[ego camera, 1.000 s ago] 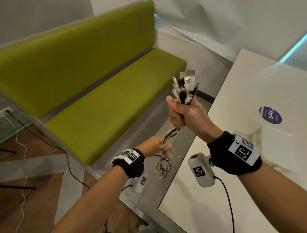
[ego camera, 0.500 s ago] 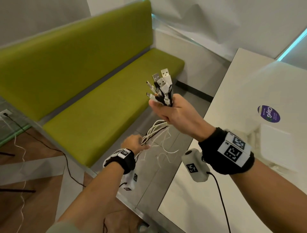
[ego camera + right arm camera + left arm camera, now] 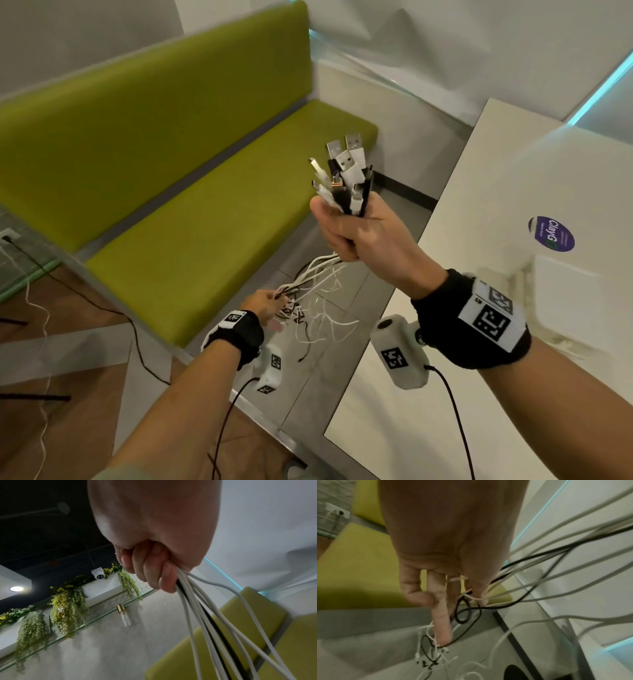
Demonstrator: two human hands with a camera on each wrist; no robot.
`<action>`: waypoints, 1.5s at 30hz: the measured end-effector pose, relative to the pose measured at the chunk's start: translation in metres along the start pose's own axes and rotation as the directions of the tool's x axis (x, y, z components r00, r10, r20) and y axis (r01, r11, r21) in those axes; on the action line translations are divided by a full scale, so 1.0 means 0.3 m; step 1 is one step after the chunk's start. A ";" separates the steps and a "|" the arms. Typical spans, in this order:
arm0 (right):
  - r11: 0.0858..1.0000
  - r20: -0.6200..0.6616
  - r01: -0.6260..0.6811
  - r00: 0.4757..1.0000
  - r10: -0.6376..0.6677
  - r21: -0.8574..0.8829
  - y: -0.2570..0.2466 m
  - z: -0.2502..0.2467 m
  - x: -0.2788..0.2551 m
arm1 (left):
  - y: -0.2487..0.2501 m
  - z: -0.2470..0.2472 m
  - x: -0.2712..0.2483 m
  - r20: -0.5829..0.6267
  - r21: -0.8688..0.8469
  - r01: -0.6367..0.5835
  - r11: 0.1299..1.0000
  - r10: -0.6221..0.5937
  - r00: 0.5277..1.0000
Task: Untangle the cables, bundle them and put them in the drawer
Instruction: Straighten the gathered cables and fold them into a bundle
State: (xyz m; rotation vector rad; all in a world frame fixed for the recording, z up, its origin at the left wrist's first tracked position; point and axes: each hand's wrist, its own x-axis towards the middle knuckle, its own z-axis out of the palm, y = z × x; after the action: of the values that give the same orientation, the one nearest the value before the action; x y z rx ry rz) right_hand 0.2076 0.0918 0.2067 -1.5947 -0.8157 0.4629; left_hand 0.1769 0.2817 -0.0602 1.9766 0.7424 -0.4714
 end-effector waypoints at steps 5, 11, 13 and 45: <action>0.999 -0.018 0.042 0.999 -0.043 -0.016 -0.061 -0.035 -0.016 | -0.114 0.017 -0.006 -0.032 0.228 0.113 0.967 -0.108 0.994; 0.986 -0.085 0.158 0.983 -0.162 -0.051 -0.124 -0.086 -0.032 | -0.230 0.028 -0.010 -0.031 0.277 0.210 0.938 -0.209 0.977; 0.986 -0.091 0.115 0.988 -0.126 -0.118 -0.098 -0.077 -0.037 | -0.186 0.024 0.017 -0.013 0.222 0.137 0.965 -0.137 0.990; 0.988 -0.256 -0.135 0.955 0.151 0.079 0.087 -0.004 -0.090 | 0.440 0.051 -0.403 0.219 0.019 -0.698 0.716 0.678 0.701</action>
State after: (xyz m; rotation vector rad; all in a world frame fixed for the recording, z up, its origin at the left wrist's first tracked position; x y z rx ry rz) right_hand 0.1966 0.0707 0.1774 -1.6232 -0.4839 0.3662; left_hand 0.1751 0.1816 0.0890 2.0865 -0.1900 -0.2338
